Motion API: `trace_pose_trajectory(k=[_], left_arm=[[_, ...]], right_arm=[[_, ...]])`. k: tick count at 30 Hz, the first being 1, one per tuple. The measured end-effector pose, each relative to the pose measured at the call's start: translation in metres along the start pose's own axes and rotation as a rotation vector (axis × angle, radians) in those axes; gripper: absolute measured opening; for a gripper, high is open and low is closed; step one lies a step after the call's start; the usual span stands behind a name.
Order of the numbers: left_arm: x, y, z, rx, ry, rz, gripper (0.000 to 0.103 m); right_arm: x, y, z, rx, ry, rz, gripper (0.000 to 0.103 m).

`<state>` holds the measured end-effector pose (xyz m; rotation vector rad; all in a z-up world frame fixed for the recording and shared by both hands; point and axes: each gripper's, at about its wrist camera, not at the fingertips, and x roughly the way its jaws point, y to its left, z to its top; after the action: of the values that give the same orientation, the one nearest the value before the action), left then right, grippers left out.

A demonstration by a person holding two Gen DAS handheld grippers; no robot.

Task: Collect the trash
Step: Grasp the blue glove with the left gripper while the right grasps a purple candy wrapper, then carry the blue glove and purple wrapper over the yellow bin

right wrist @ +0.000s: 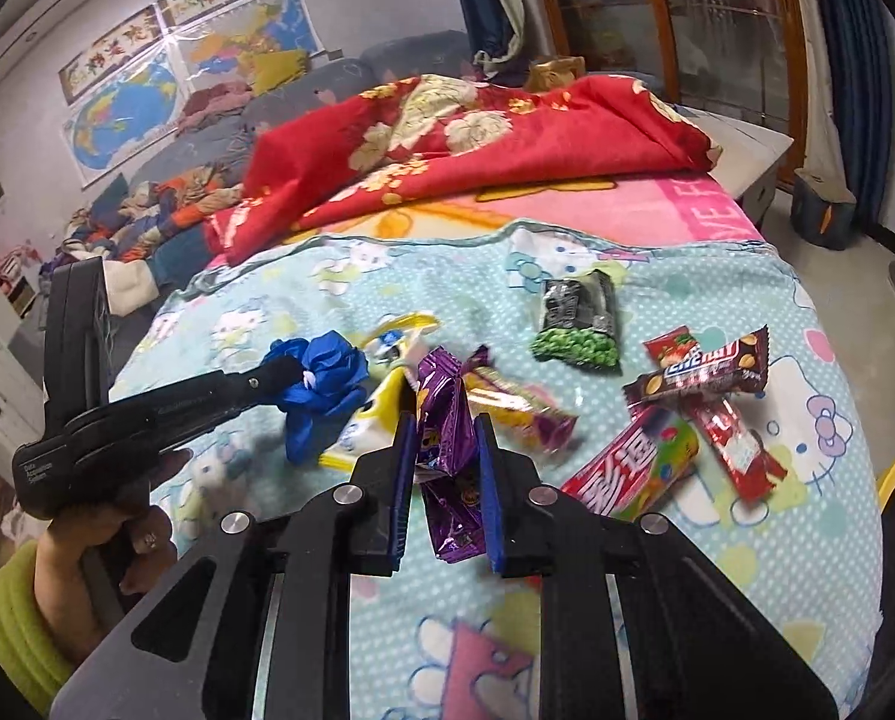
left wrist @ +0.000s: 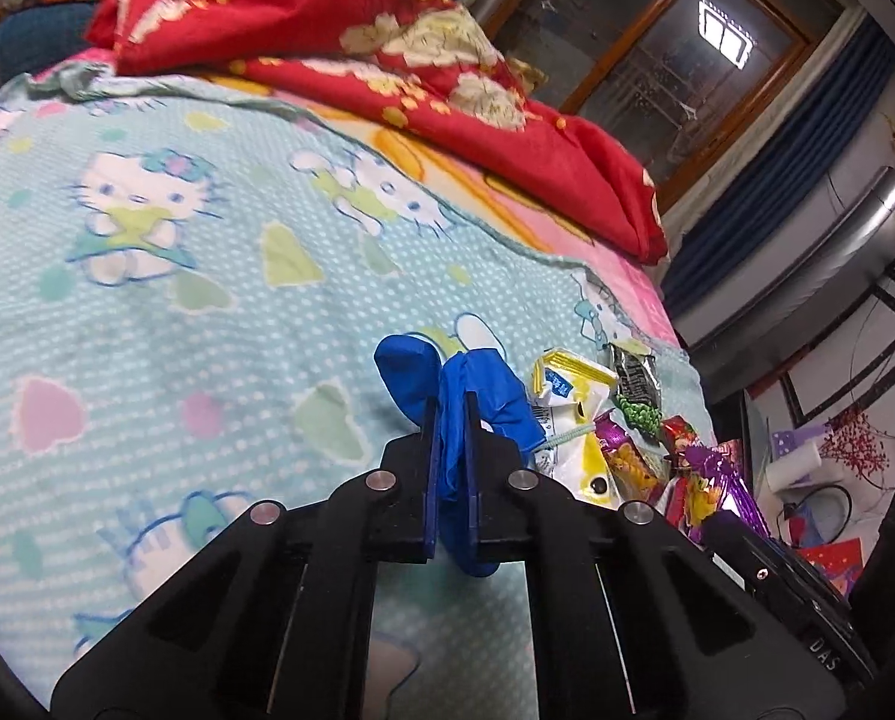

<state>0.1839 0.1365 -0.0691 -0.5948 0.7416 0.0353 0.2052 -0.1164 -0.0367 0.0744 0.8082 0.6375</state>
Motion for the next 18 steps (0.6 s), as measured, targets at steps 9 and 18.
trace_pose_trajectory(k=[9,18], left_arm=[[-0.053,0.009,-0.002,0.026,-0.101,0.041,0.003],[-0.093,-0.013,-0.011,0.102,-0.164,0.030,0.003]], right_arm=[[-0.020,0.015,-0.009,-0.024,-0.014,0.037,0.019],[-0.042,0.016,-0.016,-0.011,-0.045,0.045,0.019]])
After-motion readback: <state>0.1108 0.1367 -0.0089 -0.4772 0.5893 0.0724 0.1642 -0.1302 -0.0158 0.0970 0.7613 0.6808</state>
